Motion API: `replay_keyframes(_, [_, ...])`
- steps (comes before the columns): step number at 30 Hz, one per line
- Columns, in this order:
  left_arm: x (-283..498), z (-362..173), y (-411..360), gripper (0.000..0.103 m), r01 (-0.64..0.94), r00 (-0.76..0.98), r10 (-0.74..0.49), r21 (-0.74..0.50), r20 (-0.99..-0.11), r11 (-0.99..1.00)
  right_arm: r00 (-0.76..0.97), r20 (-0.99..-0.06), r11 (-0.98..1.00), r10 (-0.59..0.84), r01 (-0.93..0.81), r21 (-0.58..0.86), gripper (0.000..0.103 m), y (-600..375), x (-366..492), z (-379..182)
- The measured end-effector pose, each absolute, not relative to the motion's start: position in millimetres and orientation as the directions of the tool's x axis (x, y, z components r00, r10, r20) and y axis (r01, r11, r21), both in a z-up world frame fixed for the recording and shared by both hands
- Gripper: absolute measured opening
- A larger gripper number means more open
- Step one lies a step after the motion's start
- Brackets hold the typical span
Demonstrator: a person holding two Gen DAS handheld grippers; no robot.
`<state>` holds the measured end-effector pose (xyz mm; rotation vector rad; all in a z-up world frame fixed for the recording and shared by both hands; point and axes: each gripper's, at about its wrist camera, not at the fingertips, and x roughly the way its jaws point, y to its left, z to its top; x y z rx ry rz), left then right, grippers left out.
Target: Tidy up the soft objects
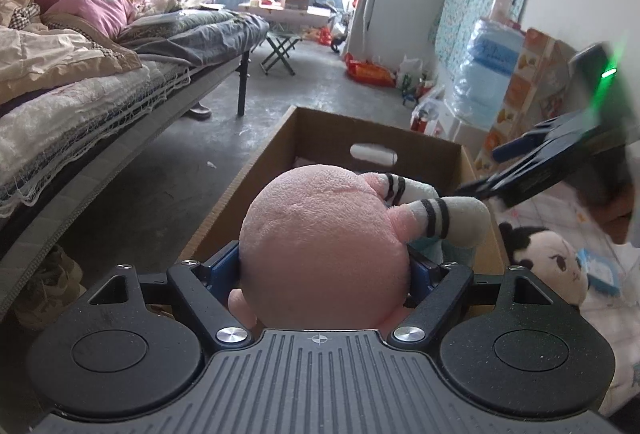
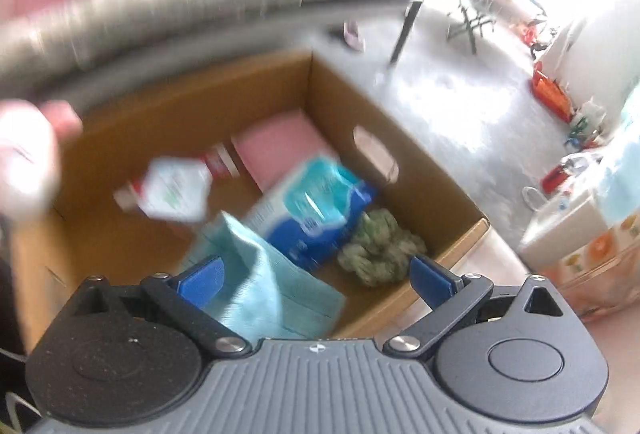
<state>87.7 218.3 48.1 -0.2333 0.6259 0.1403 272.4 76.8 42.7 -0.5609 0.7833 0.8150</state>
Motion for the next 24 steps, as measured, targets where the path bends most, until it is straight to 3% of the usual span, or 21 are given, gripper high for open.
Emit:
replay_keyframes(5, [102,47,217,0.082,-0.173,0.751,0.057,-0.113,-0.658,0.978,0.4,-0.647,0.609,0.65,-0.782,0.129,0.101,11,240,77])
replay_keyframes(12, [138,25,216,0.082,-0.146,0.617,0.075,-0.02,-0.783,0.989,0.397,-0.44,0.56,0.805,-0.754,0.343,0.101,-74,175,78])
replay_keyframes(17, [164,3,212,0.083,-0.133,0.517,0.157,0.102,-0.841,0.986,0.437,-0.405,0.586,0.803,-0.704,0.402,0.101,-109,156,60])
replay_keyframes(24, [185,-24,217,0.091,-0.144,0.394,0.303,0.267,-0.868,0.953,0.519,-0.41,0.657,0.75,-0.658,0.368,0.101,-133,147,48])
